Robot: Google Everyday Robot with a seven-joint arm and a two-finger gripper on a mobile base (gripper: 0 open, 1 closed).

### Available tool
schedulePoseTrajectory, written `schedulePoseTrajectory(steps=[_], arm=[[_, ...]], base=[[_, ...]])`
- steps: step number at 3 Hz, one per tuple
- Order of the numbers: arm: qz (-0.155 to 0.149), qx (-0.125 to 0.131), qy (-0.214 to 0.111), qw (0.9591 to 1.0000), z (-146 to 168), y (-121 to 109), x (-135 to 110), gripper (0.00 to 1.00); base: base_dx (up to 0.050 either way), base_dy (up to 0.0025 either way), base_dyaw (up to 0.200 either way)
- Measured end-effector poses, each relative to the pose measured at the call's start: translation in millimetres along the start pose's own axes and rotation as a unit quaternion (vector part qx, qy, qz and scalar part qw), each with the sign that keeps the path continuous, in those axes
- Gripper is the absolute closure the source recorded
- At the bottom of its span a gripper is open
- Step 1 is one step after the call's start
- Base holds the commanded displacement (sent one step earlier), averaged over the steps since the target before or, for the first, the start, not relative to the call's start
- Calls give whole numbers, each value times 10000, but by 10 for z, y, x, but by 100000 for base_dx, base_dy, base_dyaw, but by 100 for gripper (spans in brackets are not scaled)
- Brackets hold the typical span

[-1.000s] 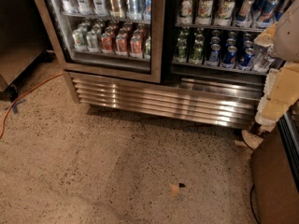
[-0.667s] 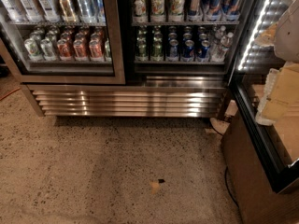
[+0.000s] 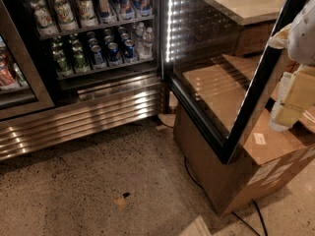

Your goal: Close right fridge door

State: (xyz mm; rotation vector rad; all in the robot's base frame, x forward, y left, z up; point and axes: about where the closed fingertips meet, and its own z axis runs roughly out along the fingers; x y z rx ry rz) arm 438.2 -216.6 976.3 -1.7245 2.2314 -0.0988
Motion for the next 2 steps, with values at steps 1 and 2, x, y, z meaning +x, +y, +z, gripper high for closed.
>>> schedulePoseTrajectory(steps=[1,2], arm=[[0,0,0,10000,0,0,0,0],[0,0,0,10000,0,0,0,0]], base=[[-4,5,-19859],[4851,-1,24]])
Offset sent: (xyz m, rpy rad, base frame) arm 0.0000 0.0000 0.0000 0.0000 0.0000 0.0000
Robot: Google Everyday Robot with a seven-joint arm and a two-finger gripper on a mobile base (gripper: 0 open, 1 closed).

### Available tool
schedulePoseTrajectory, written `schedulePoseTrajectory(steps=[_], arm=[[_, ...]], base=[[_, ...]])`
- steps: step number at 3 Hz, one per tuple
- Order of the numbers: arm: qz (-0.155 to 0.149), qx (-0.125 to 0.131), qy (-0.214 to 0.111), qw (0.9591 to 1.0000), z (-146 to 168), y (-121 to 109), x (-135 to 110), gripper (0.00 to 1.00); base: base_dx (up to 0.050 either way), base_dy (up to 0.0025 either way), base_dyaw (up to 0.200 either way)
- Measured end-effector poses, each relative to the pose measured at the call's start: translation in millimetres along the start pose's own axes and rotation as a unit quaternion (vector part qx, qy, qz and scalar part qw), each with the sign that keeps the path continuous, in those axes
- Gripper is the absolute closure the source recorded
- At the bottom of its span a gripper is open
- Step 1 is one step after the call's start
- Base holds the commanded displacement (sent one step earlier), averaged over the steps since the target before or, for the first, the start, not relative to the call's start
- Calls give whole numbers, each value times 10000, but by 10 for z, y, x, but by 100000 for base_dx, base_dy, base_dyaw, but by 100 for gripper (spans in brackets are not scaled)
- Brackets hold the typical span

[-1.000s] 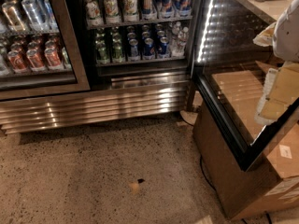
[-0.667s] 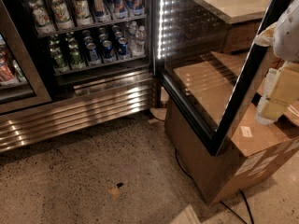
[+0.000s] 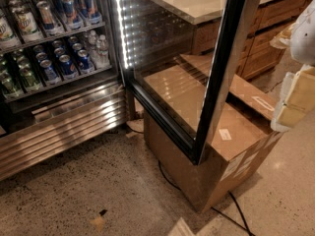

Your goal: Close right fridge door

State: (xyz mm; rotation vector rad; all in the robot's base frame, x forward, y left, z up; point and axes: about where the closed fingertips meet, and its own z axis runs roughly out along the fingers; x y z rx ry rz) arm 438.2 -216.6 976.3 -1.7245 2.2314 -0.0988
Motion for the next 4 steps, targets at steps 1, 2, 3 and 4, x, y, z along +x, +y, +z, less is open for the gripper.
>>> schedulePoseTrajectory(steps=[1,2,3,4], arm=[[0,0,0,10000,0,0,0,0],[0,0,0,10000,0,0,0,0],[0,0,-1,10000,0,0,0,0],[12,-3,-17,10000,10,-11,-12,0]], base=[[9,-12,-19677],[4760,-7,168],[4698,1,-41],[0,0,0]])
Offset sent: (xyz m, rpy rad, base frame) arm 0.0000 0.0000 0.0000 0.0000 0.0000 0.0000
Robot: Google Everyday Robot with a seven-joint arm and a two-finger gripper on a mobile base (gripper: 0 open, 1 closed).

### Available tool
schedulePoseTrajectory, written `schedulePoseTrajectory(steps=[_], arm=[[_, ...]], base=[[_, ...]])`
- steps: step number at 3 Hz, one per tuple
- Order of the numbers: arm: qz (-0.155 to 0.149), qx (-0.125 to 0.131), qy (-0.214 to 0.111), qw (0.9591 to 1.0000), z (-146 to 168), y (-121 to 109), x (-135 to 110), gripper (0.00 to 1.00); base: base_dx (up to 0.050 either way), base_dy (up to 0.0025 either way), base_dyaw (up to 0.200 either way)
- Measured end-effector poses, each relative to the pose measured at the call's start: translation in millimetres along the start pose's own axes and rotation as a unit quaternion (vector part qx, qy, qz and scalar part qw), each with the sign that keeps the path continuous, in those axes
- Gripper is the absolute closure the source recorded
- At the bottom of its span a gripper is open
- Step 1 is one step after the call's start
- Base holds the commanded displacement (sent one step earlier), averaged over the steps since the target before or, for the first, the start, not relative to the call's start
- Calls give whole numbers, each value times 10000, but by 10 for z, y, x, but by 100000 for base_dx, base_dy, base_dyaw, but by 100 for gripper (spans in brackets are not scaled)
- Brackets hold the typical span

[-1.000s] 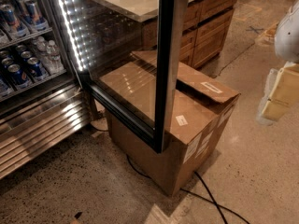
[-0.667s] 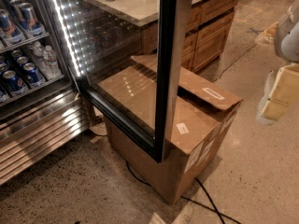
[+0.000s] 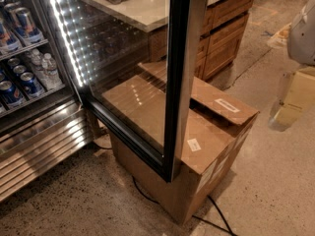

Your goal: Close right fridge door

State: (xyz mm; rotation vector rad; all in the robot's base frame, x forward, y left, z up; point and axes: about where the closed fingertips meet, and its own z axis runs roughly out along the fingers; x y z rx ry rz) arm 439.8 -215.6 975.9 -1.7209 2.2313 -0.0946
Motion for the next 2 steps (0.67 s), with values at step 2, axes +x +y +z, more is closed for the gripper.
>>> schedulePoseTrajectory(steps=[2], arm=[[-10,-319,31,9995,365,54,-70,0]], base=[[0,0,0]])
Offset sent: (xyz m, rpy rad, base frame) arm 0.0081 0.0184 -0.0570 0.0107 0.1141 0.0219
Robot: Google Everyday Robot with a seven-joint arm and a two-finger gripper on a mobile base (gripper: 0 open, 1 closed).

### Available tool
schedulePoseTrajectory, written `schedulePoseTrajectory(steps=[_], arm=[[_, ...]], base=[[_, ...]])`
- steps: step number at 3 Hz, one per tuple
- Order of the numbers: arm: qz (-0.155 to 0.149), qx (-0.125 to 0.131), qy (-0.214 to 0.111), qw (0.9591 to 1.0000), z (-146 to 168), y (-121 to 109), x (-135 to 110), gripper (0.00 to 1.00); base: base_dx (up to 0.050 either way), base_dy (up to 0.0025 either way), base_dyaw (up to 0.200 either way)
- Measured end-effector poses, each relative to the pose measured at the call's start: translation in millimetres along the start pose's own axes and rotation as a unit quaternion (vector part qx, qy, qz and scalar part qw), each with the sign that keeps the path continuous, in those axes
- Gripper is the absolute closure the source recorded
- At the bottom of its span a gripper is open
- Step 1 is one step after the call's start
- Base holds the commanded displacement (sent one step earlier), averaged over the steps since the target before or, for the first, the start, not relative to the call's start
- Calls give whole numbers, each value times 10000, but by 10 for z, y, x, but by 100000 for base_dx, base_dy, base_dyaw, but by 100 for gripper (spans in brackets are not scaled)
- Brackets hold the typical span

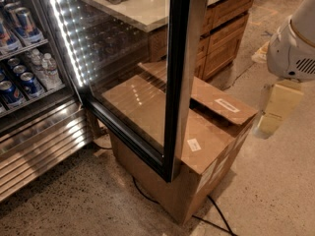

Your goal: Close right fridge door

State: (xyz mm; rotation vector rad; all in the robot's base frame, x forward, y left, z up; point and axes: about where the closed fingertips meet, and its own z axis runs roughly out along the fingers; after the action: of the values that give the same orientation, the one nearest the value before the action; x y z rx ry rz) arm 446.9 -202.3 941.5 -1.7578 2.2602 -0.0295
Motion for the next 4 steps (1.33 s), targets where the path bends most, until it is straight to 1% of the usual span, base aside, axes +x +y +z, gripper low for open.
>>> schedulePoseTrajectory(steps=[1,2,3,4], arm=[[-51,-112,-148,9998,14,-8,-13,0],[-145,-366,-675,9969,38,-40,37,0],[-266,-549,-1155,9914,46,-40,-17,0],[-255,-547,-1167,9913,48,-56,-23,0]], base=[[0,0,0],[0,0,0],[0,0,0],[0,0,0]])
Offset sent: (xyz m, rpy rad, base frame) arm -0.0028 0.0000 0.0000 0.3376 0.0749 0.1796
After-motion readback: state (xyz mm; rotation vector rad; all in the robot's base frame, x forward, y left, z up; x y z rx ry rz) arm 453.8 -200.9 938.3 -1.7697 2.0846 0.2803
